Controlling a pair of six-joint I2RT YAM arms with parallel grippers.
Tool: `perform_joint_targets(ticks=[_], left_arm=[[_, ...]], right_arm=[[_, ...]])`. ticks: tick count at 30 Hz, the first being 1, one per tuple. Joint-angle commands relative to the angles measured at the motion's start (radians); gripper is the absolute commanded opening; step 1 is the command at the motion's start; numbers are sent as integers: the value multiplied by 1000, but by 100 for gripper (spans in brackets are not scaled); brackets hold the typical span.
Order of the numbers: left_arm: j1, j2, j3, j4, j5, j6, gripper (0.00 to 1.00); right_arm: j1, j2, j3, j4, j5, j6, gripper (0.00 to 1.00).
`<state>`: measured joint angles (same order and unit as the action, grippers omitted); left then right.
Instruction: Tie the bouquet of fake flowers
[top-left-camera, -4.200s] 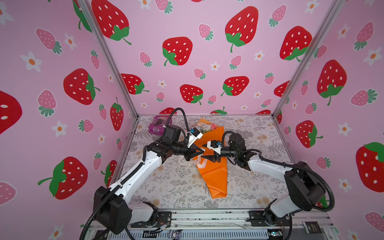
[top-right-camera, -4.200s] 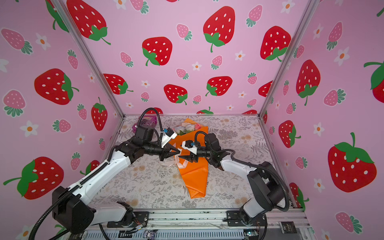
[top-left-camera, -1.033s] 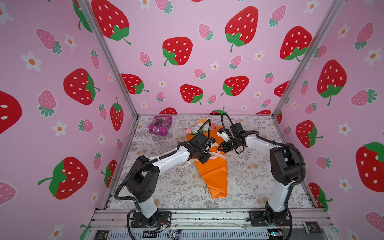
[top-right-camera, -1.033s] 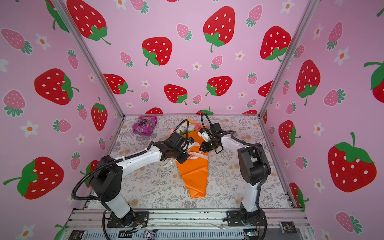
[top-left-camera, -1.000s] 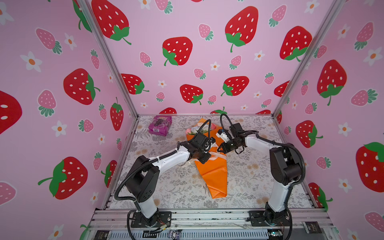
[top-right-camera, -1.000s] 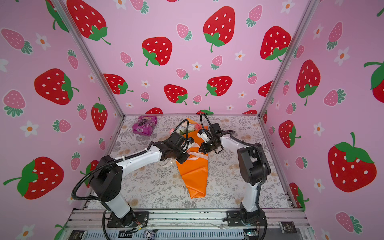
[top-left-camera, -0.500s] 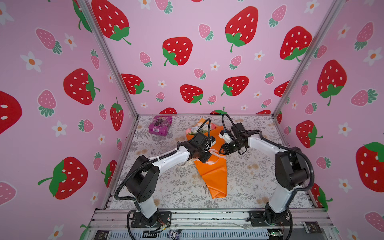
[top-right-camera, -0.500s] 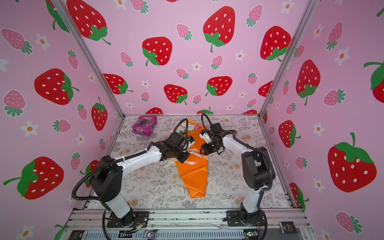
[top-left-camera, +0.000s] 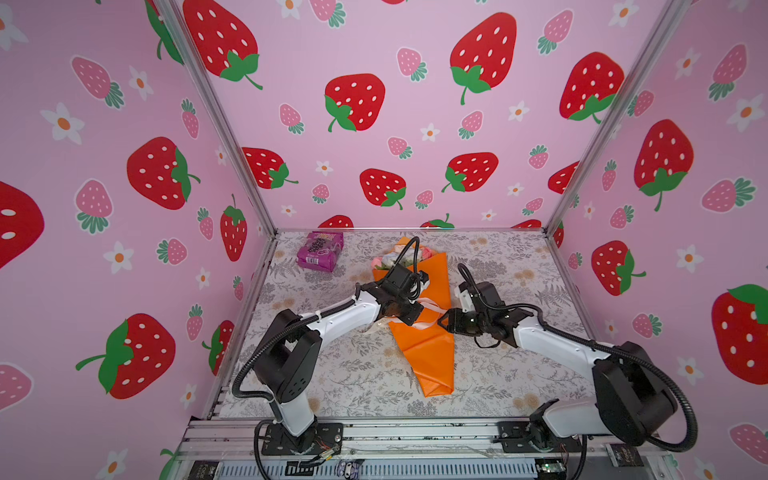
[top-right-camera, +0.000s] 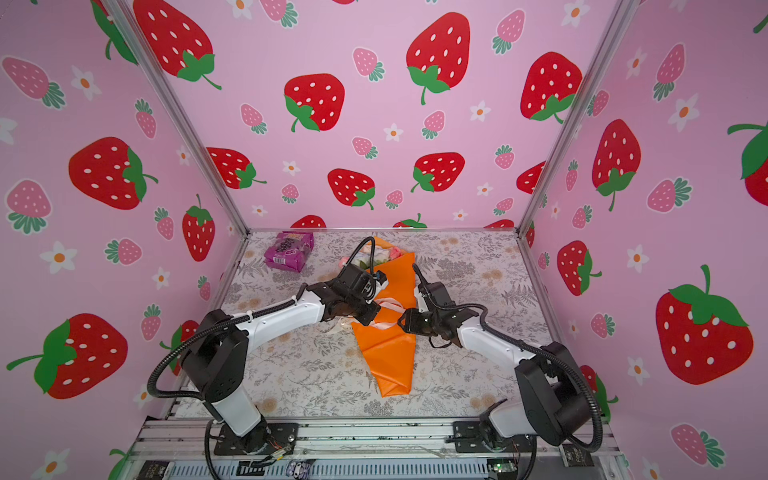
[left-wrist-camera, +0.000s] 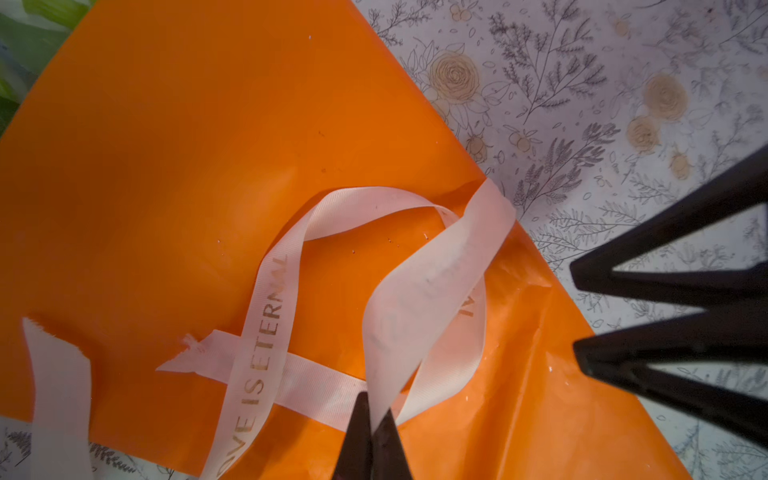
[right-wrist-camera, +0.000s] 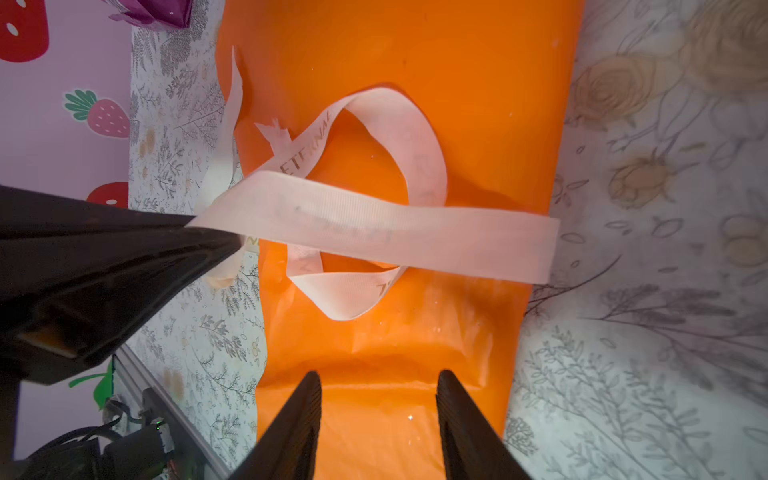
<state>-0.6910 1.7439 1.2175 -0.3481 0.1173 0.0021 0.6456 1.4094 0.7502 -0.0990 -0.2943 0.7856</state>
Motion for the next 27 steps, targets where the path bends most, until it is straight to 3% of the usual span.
perform_joint_targets(ticks=[1,11,22,24,27], left_arm=[[4,11,-3,4,41,-10,0],[7,19,13,-12,53,-10,0],[7,26,14,-2,76,-25,0],[6,27,13,0,78,-27,0],[7,28,12,0,79,-30,0]], right_arm=[[14,30,12,132,80,146,49],[37,175,68,193,112,158,48],[68,278,100,154,236,130,35],[72,286,97,154,252,126,31],[78,284,99,144,272,121,16]])
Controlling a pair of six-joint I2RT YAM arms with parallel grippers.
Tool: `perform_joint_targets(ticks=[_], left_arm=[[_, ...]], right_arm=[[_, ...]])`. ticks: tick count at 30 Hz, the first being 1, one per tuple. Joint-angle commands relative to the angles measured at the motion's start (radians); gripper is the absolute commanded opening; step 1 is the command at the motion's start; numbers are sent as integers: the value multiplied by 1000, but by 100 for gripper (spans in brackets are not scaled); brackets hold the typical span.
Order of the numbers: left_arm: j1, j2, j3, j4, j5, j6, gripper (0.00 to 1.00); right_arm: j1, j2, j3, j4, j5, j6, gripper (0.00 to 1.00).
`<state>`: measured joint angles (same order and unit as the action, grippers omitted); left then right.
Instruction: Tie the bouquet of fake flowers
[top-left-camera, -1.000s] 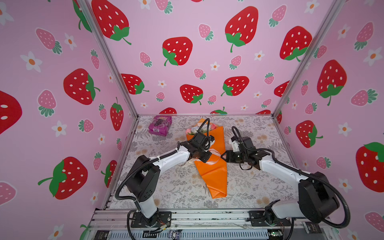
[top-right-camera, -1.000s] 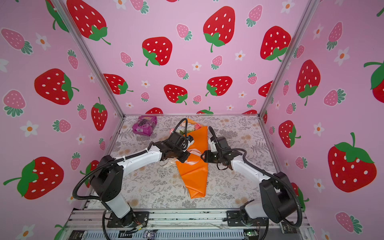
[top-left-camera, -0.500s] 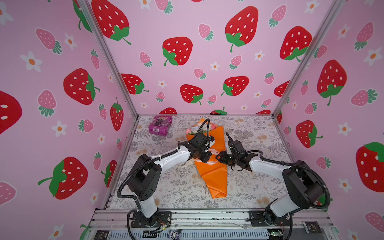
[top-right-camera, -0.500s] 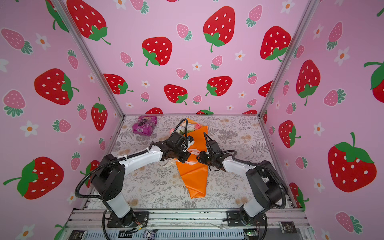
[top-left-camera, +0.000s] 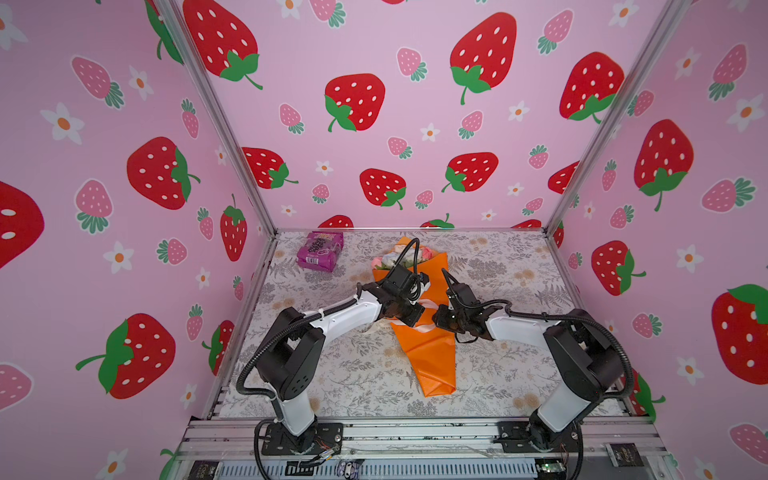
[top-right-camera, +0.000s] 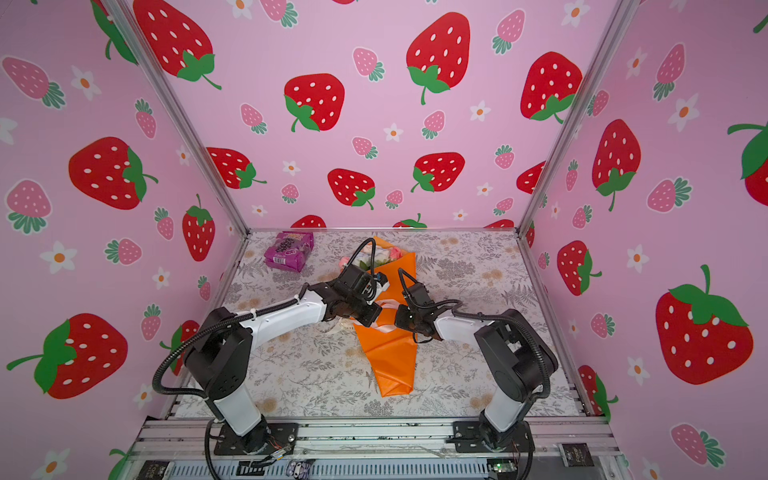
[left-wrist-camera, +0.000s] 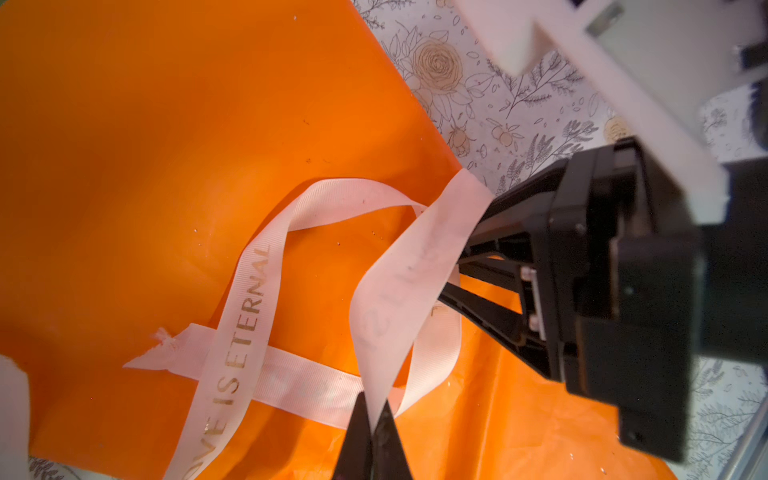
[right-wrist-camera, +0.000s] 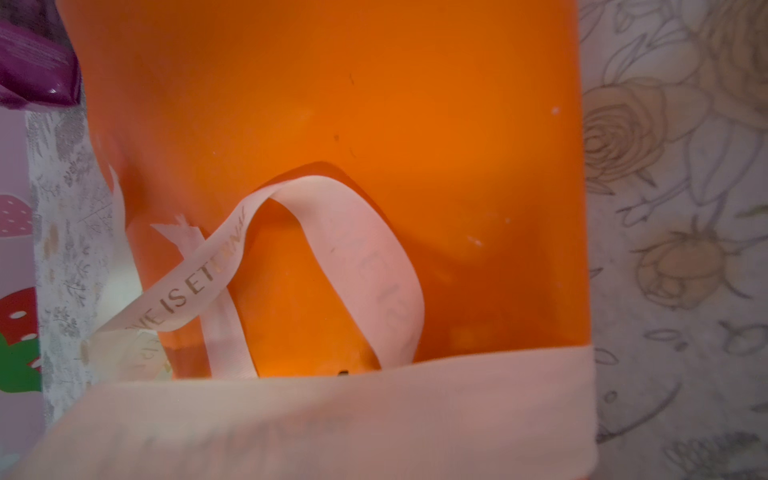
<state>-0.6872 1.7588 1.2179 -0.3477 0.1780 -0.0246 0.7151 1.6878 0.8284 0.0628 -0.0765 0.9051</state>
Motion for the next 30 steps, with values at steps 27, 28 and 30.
perform_joint_targets(ticks=[27,28,30], left_arm=[[338,-260,-335,-19,-191,-437,60],[343,-245,-331,-31,-208,-457,61],[346,-223,-331,-41,-235,-488,62]], right_arm=[[64,-189,75,-261,180,-315,0],[65,-188,77,-255,173,-319,0],[65,-182,84,-255,163,-321,0]])
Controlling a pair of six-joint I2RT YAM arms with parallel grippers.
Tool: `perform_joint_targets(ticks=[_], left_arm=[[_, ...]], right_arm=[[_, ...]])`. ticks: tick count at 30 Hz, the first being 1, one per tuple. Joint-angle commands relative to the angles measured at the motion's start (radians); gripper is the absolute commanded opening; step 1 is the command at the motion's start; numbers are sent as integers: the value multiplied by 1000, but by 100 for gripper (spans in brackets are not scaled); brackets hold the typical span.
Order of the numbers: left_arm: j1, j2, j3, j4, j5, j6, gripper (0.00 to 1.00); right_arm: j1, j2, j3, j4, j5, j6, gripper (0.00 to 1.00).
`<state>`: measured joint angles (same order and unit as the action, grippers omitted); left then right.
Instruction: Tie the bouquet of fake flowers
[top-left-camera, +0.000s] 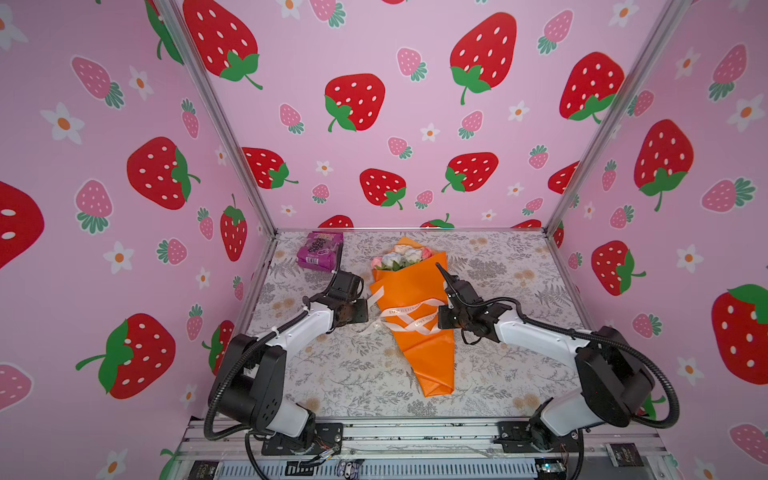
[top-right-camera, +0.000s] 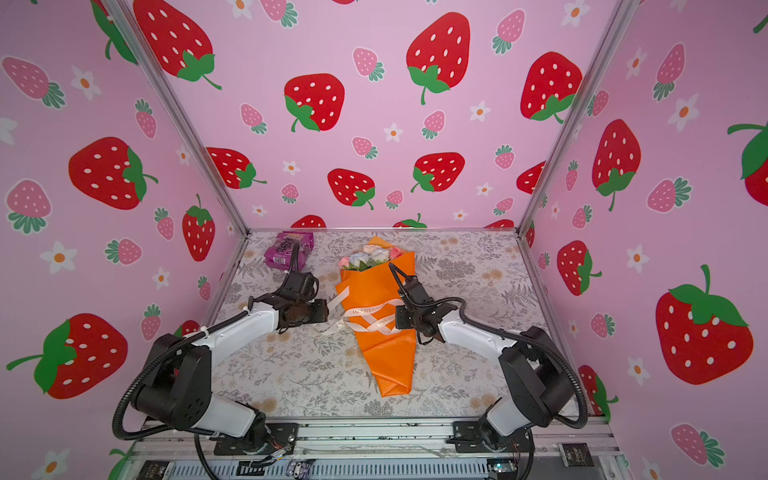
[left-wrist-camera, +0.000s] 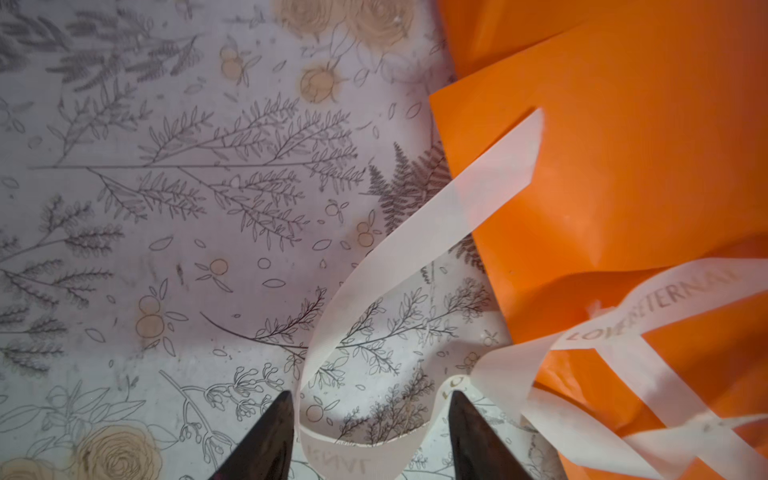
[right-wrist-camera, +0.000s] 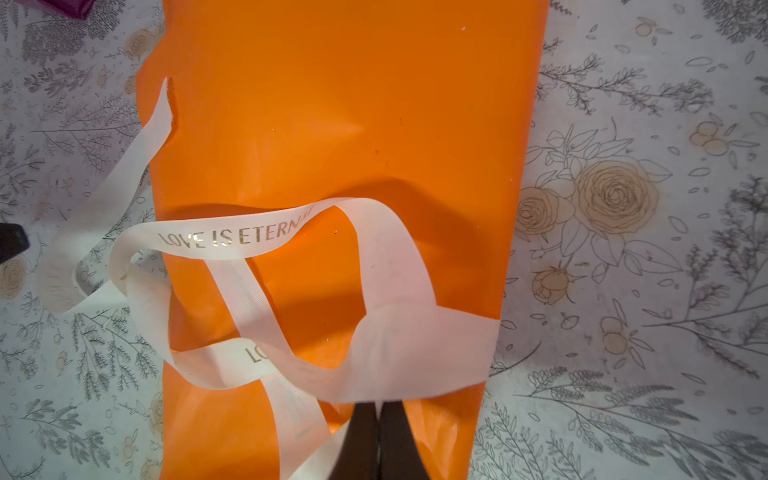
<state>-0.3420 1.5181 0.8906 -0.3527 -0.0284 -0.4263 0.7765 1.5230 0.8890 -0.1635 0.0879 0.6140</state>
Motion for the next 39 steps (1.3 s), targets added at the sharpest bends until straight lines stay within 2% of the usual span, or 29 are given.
perform_joint_targets(ticks=[1,2,11,15,17,22,24,26,27,33,39], left_arm=[[0,27,-5,-45,-63,-122,63],[2,41,-1,-59,-80,-158,63],[3,109,-13,-56,-112,-225,63],[2,129,-34,-14,-86,-225,58],[2,147,-40,12,-67,-217,51],[4,146,-72,64,-43,-214,22],[4,132,-80,70,-42,-209,14],[4,107,-86,73,-38,-200,1],[5,93,-88,72,-35,-193,0],[9,-50,-108,59,-61,-181,0],[11,-199,-137,36,-116,-153,0]], right_arm=[[3,-12,27,-27,-6,-31,0],[3,-9,29,-25,-8,-31,0],[3,-15,27,-33,-4,-39,0],[4,-22,27,-37,-3,-39,0],[4,-30,29,-44,-1,-41,0],[4,-58,49,-118,55,-71,0],[3,-77,52,-151,71,-91,0],[3,-98,50,-175,31,-161,0],[3,-102,59,-218,28,-190,0],[-10,-108,151,-538,247,-262,0],[-80,-161,165,-633,387,-281,0]])
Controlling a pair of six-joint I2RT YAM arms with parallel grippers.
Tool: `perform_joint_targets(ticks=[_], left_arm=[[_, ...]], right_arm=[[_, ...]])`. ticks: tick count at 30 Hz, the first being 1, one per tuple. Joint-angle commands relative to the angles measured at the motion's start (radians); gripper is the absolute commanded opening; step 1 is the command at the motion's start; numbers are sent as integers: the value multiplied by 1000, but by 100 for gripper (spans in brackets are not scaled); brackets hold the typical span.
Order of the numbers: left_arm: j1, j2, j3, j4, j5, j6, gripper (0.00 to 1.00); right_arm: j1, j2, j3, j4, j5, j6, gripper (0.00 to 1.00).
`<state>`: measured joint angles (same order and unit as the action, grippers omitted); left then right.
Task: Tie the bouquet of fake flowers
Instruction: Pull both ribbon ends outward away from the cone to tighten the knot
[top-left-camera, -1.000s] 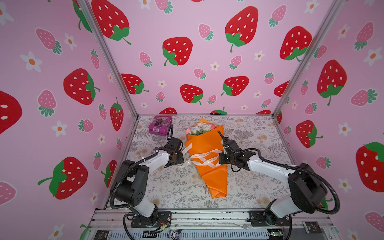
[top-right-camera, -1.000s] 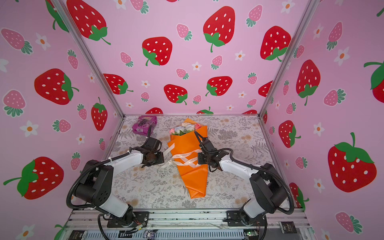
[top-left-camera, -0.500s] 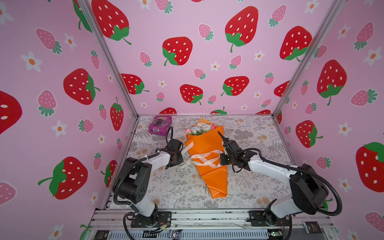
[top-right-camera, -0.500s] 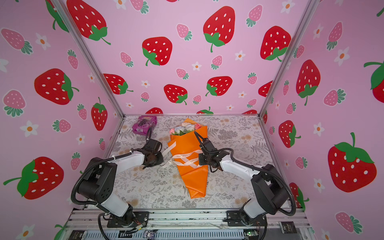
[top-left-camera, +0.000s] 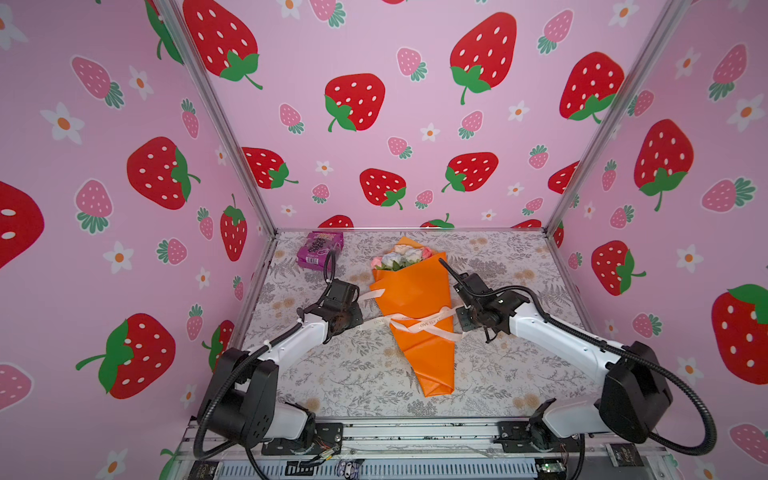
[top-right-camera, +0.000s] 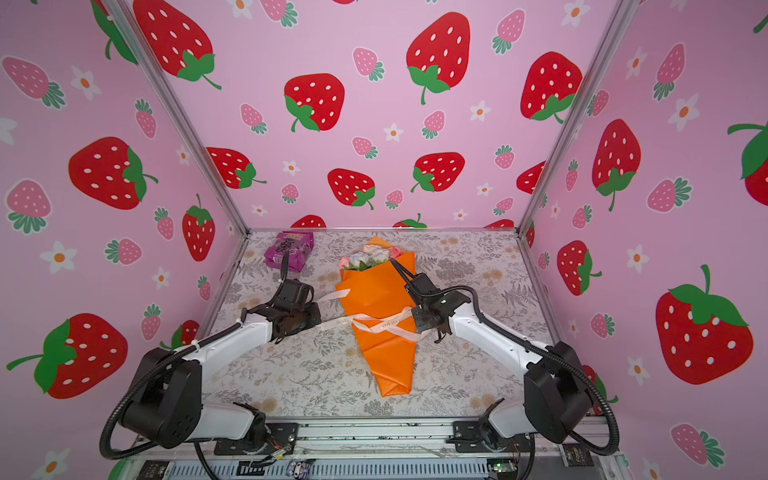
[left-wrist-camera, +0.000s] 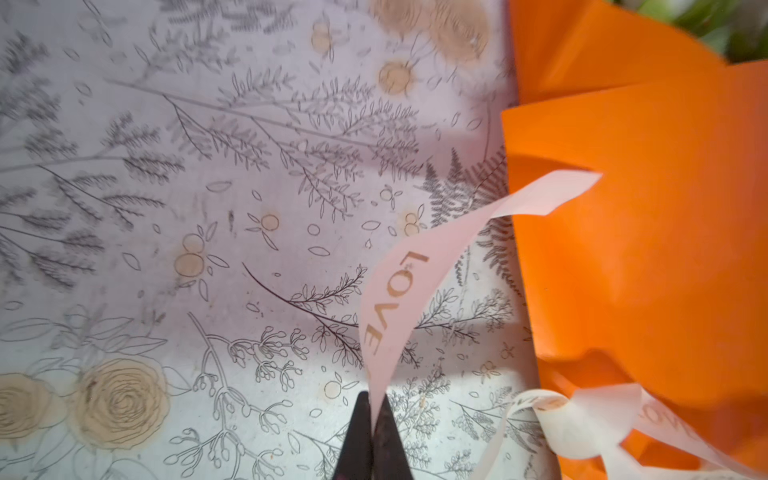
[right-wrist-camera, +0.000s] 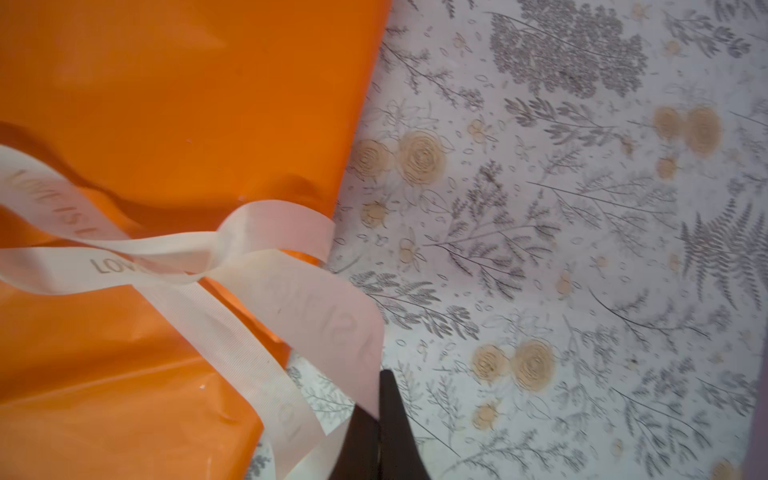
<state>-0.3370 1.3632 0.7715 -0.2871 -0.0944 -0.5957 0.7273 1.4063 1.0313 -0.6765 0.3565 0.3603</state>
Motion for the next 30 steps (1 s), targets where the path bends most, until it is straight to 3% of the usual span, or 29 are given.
perform_joint_targets(ticks=[1,7,12,14,23,28,30], left_arm=[[7,-63,-22,-32,-51,21,0],[10,-137,-49,-45,-41,28,0],[12,-177,-79,-46,-44,20,0],[11,-189,-93,-37,-39,12,0],[12,-165,-117,30,89,-27,0],[12,-105,-132,122,186,-64,0],[12,-78,-130,143,203,-77,0]], right_arm=[[-52,-56,23,-118,129,-24,0],[-105,-117,59,-89,185,-111,0],[-104,-109,55,-79,384,-200,0],[-107,-110,44,-34,409,-219,0],[-118,-126,39,139,373,-164,0],[-91,-196,-4,313,205,-324,0],[-65,-229,-30,382,261,-370,0]])
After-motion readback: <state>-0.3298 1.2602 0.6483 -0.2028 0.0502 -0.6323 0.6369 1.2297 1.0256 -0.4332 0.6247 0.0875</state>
